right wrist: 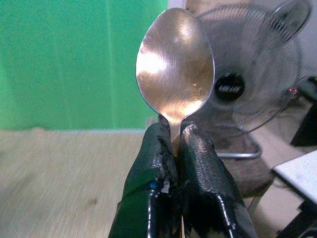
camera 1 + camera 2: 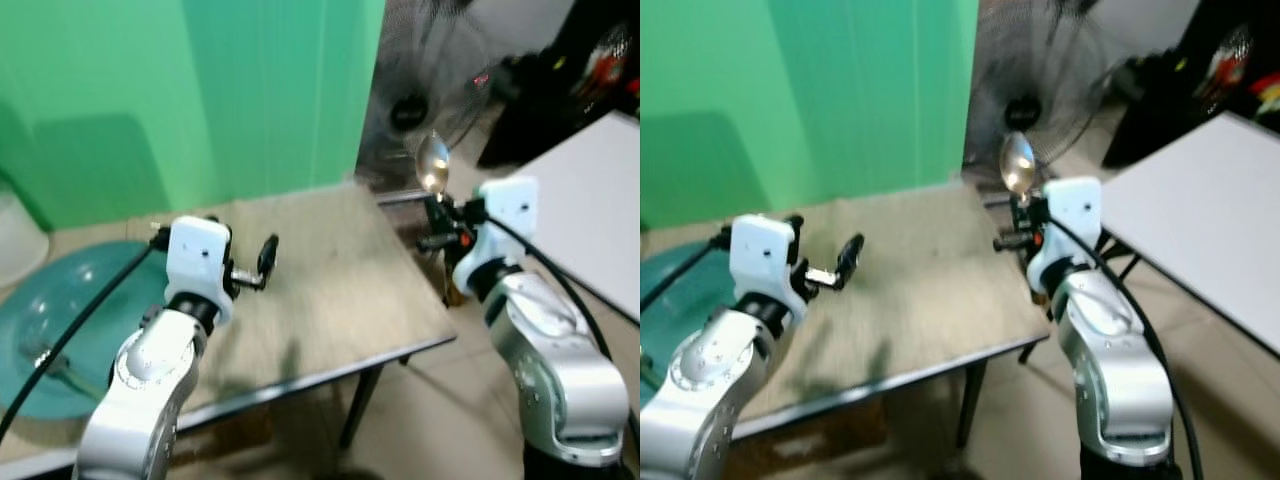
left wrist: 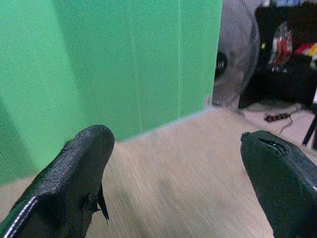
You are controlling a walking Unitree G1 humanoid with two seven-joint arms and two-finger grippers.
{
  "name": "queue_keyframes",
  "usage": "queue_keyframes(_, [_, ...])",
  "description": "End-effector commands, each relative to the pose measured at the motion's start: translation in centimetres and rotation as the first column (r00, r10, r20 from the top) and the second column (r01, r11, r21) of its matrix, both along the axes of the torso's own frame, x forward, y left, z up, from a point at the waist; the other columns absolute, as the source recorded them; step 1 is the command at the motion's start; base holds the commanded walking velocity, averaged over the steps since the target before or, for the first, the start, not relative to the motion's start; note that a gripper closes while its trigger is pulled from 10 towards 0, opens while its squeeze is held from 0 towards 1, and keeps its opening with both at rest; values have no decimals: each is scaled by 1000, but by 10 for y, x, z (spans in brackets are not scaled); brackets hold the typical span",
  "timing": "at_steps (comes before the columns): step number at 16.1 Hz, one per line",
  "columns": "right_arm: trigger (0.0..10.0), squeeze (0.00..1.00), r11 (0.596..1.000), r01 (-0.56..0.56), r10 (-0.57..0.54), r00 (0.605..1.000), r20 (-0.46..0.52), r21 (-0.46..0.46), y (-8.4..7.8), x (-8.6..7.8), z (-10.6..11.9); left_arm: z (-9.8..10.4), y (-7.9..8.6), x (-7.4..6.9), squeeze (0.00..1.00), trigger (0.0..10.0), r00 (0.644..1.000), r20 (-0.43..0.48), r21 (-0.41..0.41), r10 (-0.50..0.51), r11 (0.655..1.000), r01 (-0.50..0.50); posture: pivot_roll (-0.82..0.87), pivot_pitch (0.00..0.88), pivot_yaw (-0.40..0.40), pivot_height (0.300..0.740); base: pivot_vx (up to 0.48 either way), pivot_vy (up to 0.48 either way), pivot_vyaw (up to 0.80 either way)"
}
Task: Setting the table
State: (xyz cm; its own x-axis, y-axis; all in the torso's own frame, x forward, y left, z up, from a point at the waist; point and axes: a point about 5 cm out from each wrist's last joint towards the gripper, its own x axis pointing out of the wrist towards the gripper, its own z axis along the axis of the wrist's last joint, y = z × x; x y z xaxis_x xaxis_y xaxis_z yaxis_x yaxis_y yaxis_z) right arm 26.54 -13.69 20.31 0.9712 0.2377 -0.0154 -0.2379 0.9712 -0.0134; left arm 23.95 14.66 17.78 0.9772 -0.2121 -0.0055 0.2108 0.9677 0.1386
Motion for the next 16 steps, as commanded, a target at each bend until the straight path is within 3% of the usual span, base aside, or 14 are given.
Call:
queue_keyframes(1, [10000, 0, 1000, -12, 12, 1000, 13, 4, 2, -1, 3, 0, 1, -1, 0, 10000, 1000, 1, 1, 7, 1000, -7, -135, 4, -46, 740, 0, 0, -800])
queue_keyframes(7, [10000, 0, 1000, -19, 19, 1000, 3, -7, 3, -1, -1, 1, 2, 1, 0, 10000, 1000, 4, -36, 30, 999, -29, -129, 0, -50, 740, 0, 0, -800])
queue_keyframes(16, [10000, 0, 1000, 15, -15, 1000, -8, -15, 1, -2, -5, 0, 0, 2, 0, 10000, 1000, -2, -24, 11, 1000, -11, -134, 0, -34, 740, 0, -284, -800])
